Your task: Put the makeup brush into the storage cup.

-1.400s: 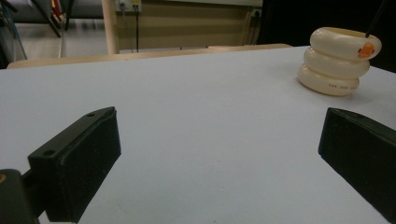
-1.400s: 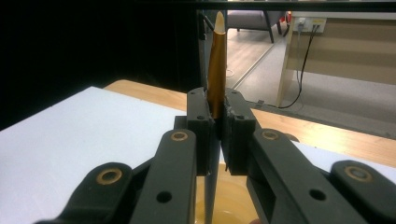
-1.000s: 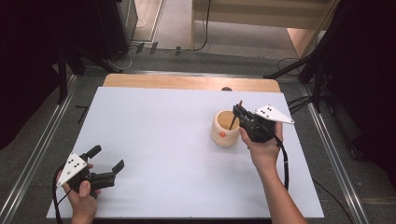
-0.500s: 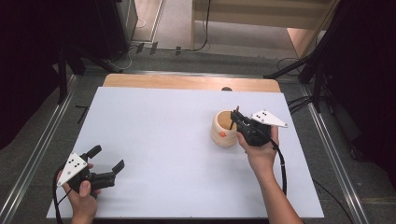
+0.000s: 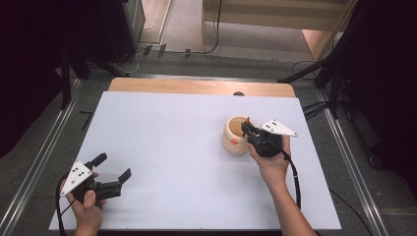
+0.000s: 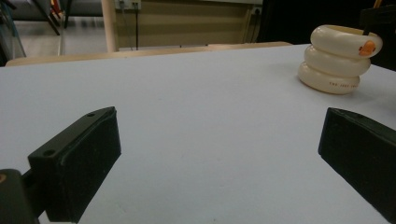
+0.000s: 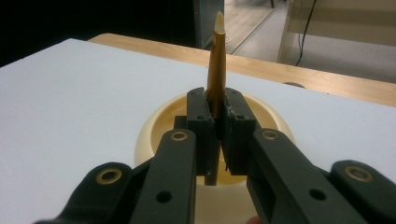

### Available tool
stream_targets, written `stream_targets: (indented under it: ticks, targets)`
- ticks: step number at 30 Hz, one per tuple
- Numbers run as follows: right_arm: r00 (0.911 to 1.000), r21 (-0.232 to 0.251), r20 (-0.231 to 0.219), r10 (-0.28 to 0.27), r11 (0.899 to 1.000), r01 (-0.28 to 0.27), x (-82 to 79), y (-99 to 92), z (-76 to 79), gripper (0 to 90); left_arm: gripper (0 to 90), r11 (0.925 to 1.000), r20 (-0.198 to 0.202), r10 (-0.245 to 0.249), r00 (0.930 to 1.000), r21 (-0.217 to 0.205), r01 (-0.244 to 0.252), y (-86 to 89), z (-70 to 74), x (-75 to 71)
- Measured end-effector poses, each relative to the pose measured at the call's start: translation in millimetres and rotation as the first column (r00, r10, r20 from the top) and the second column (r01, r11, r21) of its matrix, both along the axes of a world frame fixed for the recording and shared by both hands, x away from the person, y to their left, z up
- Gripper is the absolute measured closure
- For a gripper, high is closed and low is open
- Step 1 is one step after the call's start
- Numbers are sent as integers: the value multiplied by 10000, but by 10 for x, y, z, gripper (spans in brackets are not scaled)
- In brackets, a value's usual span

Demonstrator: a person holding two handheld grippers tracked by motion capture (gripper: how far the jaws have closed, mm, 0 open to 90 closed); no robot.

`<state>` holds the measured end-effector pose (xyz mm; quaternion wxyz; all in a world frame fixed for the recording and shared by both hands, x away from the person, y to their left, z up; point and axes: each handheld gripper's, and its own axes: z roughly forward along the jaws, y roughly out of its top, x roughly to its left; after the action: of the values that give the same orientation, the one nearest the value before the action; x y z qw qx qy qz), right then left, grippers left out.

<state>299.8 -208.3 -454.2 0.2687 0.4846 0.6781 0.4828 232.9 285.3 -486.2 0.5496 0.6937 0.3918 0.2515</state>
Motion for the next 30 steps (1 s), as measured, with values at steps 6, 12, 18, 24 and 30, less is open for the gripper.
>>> stream_targets:
  ticks: [6,12,18,24,30]
  targets:
    - [9999,-146,-135,-12,9999,10,-3,7,-46,842,0,10000,-14,-32,10000,19,32,-2,0,1]
    - [9997,-131,-235,-98,9999,95,-12,-12,-69,819,0,10000,-18,-51,10000,51,51,-1,1,1]
    - [10000,39,-89,-46,10000,46,-41,-49,-33,754,0,10000,-19,-53,10000,39,53,1,1,0]
    - [9990,56,455,-50,10000,48,-128,-108,4,589,0,10000,-20,-63,10000,36,63,-1,1,0]
    - [9982,-269,532,-261,9993,276,-213,-183,-10,335,0,10000,-26,-78,10000,61,78,-3,1,-2]
